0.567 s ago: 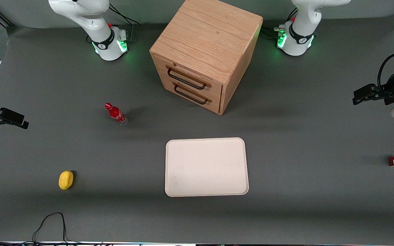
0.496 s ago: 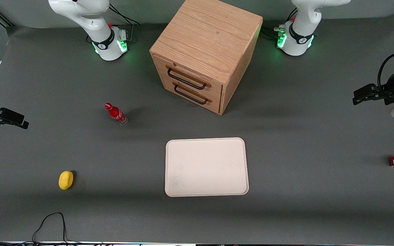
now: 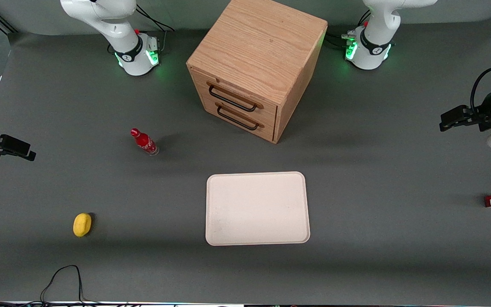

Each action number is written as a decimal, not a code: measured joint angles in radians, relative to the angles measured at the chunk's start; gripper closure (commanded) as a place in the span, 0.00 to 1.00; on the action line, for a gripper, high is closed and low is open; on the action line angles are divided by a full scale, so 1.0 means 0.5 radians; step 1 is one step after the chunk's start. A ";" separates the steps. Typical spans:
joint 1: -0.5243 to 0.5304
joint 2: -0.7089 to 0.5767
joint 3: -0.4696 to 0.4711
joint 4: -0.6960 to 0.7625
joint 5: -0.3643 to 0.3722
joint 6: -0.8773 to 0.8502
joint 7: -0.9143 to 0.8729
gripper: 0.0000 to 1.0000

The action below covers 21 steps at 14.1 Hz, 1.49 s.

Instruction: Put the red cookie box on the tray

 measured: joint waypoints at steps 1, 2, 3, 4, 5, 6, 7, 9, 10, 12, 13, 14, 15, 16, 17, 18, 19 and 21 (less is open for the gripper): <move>0.011 0.014 0.008 0.004 0.002 0.009 0.000 0.00; 0.038 0.036 0.018 0.014 0.005 0.028 0.000 0.00; 0.093 0.073 0.022 0.041 0.007 0.055 0.003 0.00; 0.163 0.124 0.025 0.086 0.007 0.076 0.035 0.00; 0.252 0.208 0.031 0.168 0.007 0.087 0.123 0.00; 0.326 0.295 0.036 0.257 0.007 0.092 0.196 0.00; 0.403 0.394 0.038 0.363 0.007 0.100 0.254 0.00; 0.565 0.614 0.039 0.609 0.005 0.119 0.361 0.00; 0.639 0.728 0.038 0.738 0.003 0.122 0.428 0.00; 0.772 0.941 0.037 0.968 0.000 0.133 0.546 0.00; 0.830 1.026 0.037 1.051 -0.001 0.166 0.582 0.00; 0.887 1.095 0.036 1.106 -0.002 0.220 0.606 0.00; 0.940 1.147 0.035 1.138 -0.002 0.274 0.618 0.00; 0.989 1.185 0.034 1.155 -0.002 0.318 0.626 0.00; 1.038 1.211 0.032 1.160 -0.003 0.348 0.633 0.00; 1.082 1.230 0.030 1.163 -0.004 0.364 0.637 0.00; 1.118 1.243 0.029 1.165 -0.006 0.373 0.638 0.00; 1.175 1.264 0.030 1.167 -0.010 0.386 0.628 0.00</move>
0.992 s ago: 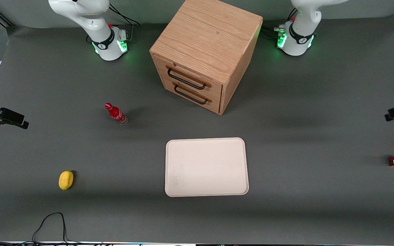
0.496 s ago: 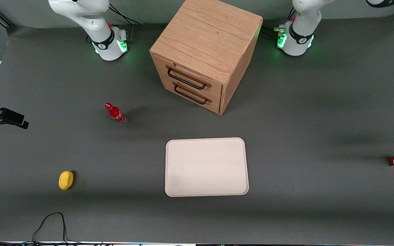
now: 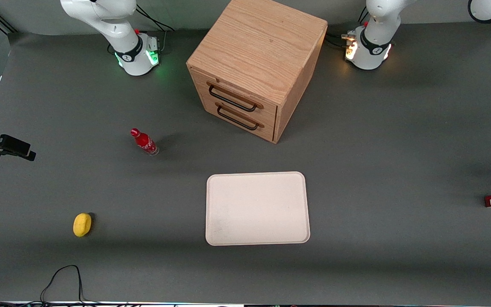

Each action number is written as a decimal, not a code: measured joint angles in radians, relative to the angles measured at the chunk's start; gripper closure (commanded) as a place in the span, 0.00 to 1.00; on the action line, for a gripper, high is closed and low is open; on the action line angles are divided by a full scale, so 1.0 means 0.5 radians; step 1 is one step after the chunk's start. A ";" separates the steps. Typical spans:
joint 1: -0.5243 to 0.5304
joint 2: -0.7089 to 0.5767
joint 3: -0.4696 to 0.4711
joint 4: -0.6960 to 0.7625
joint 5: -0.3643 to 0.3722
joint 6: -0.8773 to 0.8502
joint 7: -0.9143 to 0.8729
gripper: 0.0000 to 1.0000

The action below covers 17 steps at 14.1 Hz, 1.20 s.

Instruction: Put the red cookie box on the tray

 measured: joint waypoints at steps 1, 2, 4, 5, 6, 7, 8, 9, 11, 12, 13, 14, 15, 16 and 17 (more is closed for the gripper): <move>0.030 0.011 0.000 0.001 -0.001 0.002 -0.039 0.00; 0.058 0.023 0.000 0.005 -0.004 0.009 -0.112 0.00; 0.100 0.041 0.000 0.008 -0.010 0.045 -0.338 0.00; 0.112 0.047 0.000 0.008 -0.011 0.058 -0.484 0.00; 0.122 0.052 0.000 0.008 -0.012 0.063 -0.625 0.00; 0.129 0.058 -0.001 0.008 -0.013 0.064 -0.774 0.00; 0.132 0.066 -0.001 0.009 -0.014 0.067 -0.948 0.00; 0.133 0.077 -0.001 0.009 -0.015 0.082 -1.150 0.00; 0.134 0.098 -0.002 0.008 -0.015 0.098 -1.510 0.00; 0.134 0.108 -0.002 0.006 -0.015 0.099 -1.675 0.00; 0.134 0.119 -0.002 0.001 -0.015 0.109 -1.812 0.00; 0.134 0.129 -0.003 -0.017 -0.015 0.149 -1.913 0.00; 0.134 0.137 -0.004 -0.048 -0.015 0.199 -1.972 0.00; 0.134 0.143 -0.004 -0.084 -0.015 0.254 -2.002 0.00; 0.135 0.151 -0.004 -0.116 -0.015 0.308 -2.016 0.00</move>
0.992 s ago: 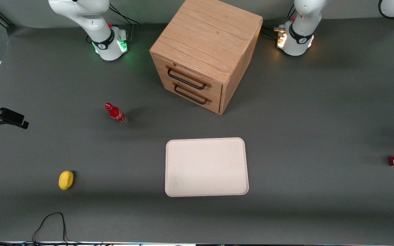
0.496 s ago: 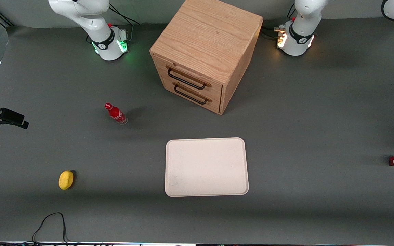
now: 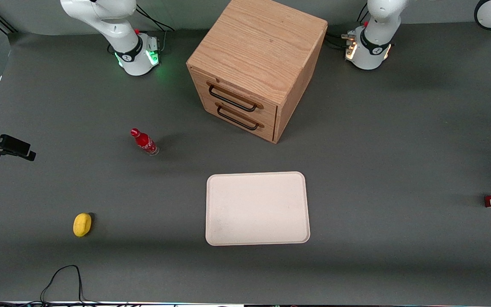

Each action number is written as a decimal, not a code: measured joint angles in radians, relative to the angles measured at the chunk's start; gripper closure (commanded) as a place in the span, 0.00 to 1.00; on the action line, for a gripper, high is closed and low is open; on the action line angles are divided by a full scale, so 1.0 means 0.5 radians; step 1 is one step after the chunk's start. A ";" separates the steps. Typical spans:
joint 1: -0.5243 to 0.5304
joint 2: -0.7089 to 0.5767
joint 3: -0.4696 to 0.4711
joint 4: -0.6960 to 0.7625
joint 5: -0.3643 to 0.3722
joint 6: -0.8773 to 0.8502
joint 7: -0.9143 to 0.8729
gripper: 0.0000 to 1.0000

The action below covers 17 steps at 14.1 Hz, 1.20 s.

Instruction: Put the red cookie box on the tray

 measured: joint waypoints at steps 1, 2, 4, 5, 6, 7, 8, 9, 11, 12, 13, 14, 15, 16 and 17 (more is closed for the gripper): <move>0.000 0.010 0.000 -0.038 -0.002 0.073 -0.006 0.00; 0.000 0.020 -0.001 -0.083 -0.007 0.161 -0.008 0.00; -0.003 0.048 -0.012 -0.194 -0.018 0.337 -0.014 0.00; -0.009 0.064 -0.019 -0.242 -0.022 0.412 -0.028 0.00; -0.015 0.083 -0.025 -0.273 -0.028 0.464 -0.063 0.00; -0.017 0.103 -0.034 -0.291 -0.038 0.491 -0.100 0.00; -0.020 0.119 -0.044 -0.296 -0.051 0.495 -0.124 0.00; -0.024 0.133 -0.050 -0.297 -0.060 0.495 -0.135 0.00; -0.039 0.159 -0.060 -0.300 -0.070 0.503 -0.165 0.00; -0.047 0.175 -0.060 -0.302 -0.071 0.534 -0.196 0.00; -0.052 0.192 -0.061 -0.305 -0.071 0.567 -0.220 0.00; -0.056 0.207 -0.061 -0.308 -0.072 0.594 -0.236 0.00; -0.058 0.217 -0.062 -0.311 -0.072 0.620 -0.242 0.01; -0.060 0.223 -0.062 -0.312 -0.072 0.645 -0.244 0.03; -0.060 0.228 -0.062 -0.312 -0.072 0.652 -0.245 0.08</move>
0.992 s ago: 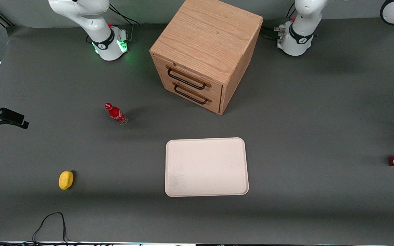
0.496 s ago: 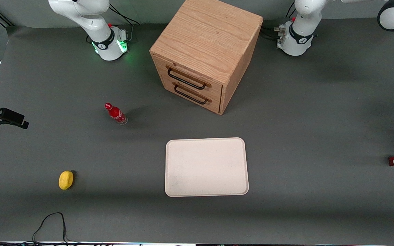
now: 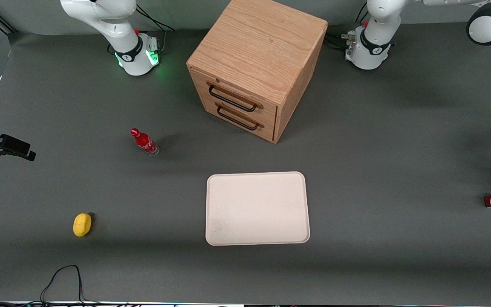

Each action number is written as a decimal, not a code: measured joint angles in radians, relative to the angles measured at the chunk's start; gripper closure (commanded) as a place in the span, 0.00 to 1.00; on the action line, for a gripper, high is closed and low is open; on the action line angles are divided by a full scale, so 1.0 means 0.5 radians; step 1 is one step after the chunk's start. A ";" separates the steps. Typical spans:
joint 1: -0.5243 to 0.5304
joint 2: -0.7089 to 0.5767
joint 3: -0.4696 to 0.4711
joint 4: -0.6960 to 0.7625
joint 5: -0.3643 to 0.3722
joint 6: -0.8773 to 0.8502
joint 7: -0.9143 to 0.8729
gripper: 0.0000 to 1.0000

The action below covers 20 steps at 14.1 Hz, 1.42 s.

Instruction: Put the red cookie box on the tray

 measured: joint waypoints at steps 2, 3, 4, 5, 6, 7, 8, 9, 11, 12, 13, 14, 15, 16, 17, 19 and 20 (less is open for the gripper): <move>0.000 0.010 0.000 0.000 0.000 0.001 -0.001 0.35; 0.000 0.015 0.000 0.000 0.000 0.002 -0.002 0.53; 0.000 0.016 0.000 0.000 0.000 0.004 -0.002 0.71; -0.001 0.016 -0.001 0.000 0.000 0.006 -0.002 0.88; -0.001 0.016 -0.001 0.000 0.000 0.009 -0.002 0.99; -0.002 0.016 -0.001 0.000 0.000 0.010 -0.002 1.00; -0.002 0.016 -0.001 0.000 0.000 0.011 -0.002 1.00; -0.002 0.016 -0.001 0.000 0.000 0.012 -0.002 1.00; -0.003 0.017 -0.002 -0.001 0.000 0.014 -0.002 1.00; -0.003 0.017 -0.002 -0.001 0.000 0.014 -0.002 1.00; -0.003 0.017 -0.002 0.000 0.000 0.014 -0.002 1.00; -0.003 0.017 -0.002 0.004 0.000 0.014 -0.002 1.00; -0.003 0.016 -0.002 0.014 0.000 0.014 -0.002 1.00; -0.003 0.014 -0.002 0.032 0.000 0.012 -0.002 1.00; -0.003 0.010 -0.002 0.065 -0.001 -0.008 -0.002 1.00; -0.003 0.000 -0.002 0.212 -0.005 -0.175 -0.003 1.00; -0.003 -0.012 -0.002 0.303 -0.005 -0.291 -0.004 1.00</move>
